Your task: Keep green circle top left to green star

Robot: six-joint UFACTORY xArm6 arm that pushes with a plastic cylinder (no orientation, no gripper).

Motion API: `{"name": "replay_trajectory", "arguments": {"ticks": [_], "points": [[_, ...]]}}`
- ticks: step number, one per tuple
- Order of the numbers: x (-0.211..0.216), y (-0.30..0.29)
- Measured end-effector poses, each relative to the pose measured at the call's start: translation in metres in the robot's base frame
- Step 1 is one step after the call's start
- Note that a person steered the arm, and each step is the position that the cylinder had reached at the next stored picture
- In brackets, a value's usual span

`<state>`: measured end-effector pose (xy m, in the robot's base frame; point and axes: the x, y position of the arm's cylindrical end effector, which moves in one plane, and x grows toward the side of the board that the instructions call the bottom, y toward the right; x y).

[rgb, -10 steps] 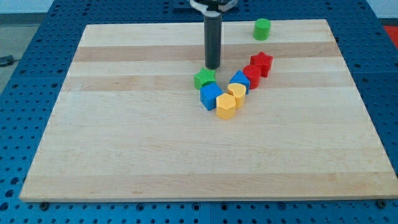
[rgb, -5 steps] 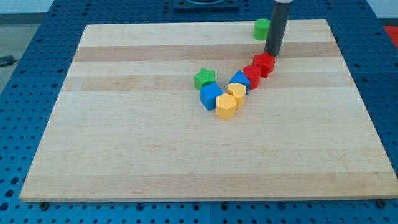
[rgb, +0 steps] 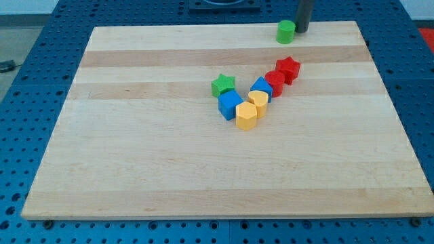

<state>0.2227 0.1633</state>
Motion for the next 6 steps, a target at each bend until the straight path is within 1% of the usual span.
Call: {"name": "replay_trajectory", "arguments": {"ticks": [1, 6], "points": [[0.012, -0.019], [0.008, -0.097]]}}
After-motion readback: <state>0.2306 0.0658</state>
